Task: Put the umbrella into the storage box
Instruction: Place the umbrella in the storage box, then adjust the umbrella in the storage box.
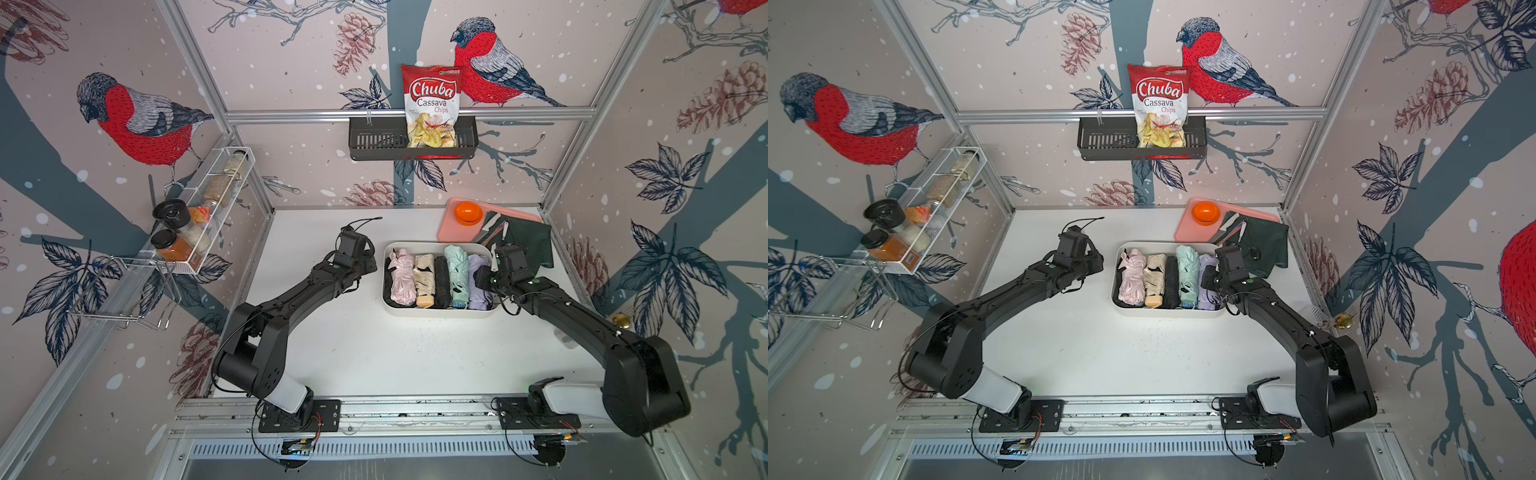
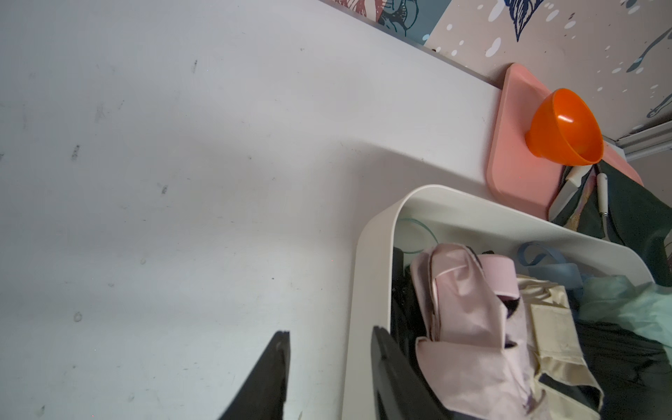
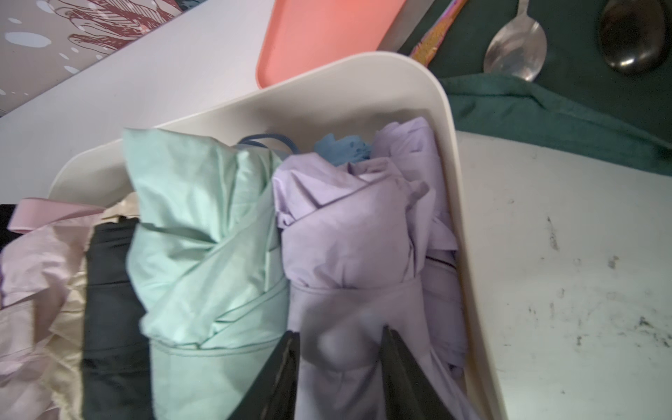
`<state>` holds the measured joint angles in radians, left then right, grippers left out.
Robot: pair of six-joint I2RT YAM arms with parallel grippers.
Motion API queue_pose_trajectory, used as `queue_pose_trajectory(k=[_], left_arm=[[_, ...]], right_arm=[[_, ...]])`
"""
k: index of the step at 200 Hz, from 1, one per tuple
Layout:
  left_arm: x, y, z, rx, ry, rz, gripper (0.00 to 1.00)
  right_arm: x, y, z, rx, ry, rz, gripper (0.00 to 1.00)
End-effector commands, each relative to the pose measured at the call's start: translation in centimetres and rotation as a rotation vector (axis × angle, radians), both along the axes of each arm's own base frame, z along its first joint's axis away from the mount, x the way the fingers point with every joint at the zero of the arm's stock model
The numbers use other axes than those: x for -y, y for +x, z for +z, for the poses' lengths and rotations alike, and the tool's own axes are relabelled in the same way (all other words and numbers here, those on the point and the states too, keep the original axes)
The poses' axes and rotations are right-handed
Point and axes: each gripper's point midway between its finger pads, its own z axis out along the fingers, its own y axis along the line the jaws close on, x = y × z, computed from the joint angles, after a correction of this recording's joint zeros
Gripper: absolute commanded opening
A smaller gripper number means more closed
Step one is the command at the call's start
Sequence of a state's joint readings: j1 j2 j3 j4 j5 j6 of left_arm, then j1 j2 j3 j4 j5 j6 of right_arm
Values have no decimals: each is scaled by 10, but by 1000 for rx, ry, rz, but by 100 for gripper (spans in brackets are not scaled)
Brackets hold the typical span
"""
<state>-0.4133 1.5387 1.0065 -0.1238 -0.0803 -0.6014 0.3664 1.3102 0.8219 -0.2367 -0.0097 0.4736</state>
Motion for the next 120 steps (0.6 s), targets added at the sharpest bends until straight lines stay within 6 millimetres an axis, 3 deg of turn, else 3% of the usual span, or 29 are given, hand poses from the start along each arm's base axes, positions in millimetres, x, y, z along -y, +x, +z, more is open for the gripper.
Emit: queue_pose_trajectory(k=[1, 24, 46, 56, 88, 120], left_arm=[[-11, 0, 5, 14, 27, 22, 41], [-20, 3, 14, 35, 22, 44, 41], [-31, 6, 18, 44, 19, 74, 41], [-40, 3, 9, 27, 27, 89, 41], [-58, 3, 10, 43, 8, 132, 41], [-72, 1, 12, 63, -6, 167, 41]], right_arm=[[-8, 7, 25, 50, -2, 15, 45], [-25, 17, 38, 84, 13, 47, 45], [-38, 28, 30, 70, 13, 65, 41], [-44, 33, 26, 68, 14, 77, 38], [-57, 42, -2, 13, -13, 106, 33], [-56, 36, -40, -80, -64, 100, 29]])
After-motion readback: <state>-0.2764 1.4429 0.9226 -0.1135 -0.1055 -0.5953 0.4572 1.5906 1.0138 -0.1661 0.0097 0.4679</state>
